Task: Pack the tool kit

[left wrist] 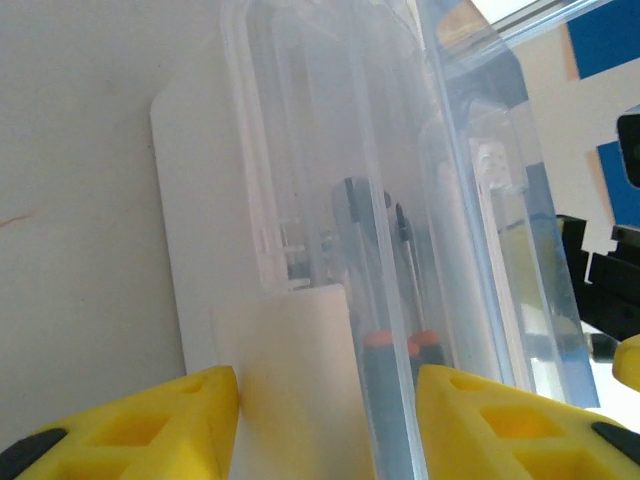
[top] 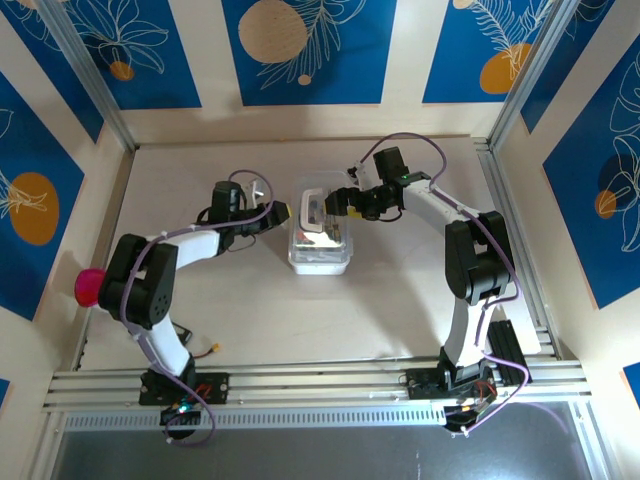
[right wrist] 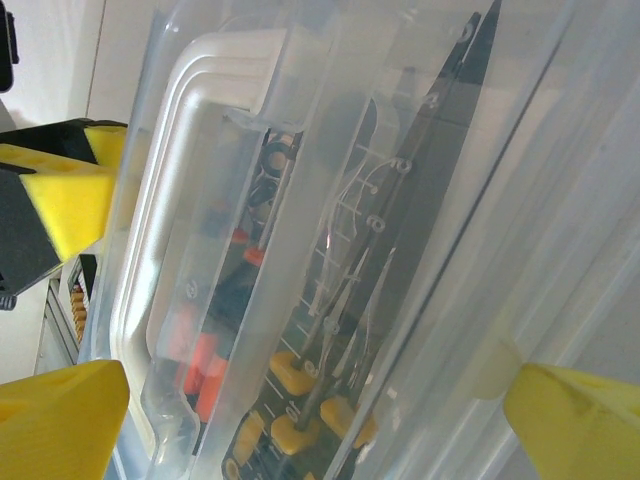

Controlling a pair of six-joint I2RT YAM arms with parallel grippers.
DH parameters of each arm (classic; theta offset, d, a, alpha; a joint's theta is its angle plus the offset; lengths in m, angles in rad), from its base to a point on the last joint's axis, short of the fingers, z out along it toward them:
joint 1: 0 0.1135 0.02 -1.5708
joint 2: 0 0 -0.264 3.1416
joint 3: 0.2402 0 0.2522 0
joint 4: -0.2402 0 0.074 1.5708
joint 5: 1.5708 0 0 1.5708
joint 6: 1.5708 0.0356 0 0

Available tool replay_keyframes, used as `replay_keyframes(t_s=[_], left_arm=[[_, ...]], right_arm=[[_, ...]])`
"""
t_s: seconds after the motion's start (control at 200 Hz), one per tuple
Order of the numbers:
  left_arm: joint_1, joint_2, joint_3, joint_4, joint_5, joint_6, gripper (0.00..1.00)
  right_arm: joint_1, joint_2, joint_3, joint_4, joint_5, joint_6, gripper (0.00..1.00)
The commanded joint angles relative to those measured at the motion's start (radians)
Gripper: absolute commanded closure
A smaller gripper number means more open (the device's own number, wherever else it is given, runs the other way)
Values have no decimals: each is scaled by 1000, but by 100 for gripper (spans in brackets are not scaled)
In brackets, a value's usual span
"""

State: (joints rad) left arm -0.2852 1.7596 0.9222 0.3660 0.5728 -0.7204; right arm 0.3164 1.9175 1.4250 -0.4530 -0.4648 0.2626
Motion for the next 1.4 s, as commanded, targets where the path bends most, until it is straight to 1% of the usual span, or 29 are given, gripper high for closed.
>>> replay_keyframes(t_s=[0.0,0.305,0.67,1.176,1.396], left_arm=[[14,17,-14,122,56,-60,51],[29,33,-48,227,76,-126,54],[32,42,-63,247,74,-135,63],[32,79,-64,241,70,-119,65],[31,102,-63,276,79,-141,65]], right_arm=[[53,96,-38,-105,-11,-9,0],[55,98,-39,-107,-14,-10,0],[56,99,-38,-112,-15,-11,0],[55,102,-31,-119,-11,-16,0],[56,106,-23,-125,-11,-17,0]])
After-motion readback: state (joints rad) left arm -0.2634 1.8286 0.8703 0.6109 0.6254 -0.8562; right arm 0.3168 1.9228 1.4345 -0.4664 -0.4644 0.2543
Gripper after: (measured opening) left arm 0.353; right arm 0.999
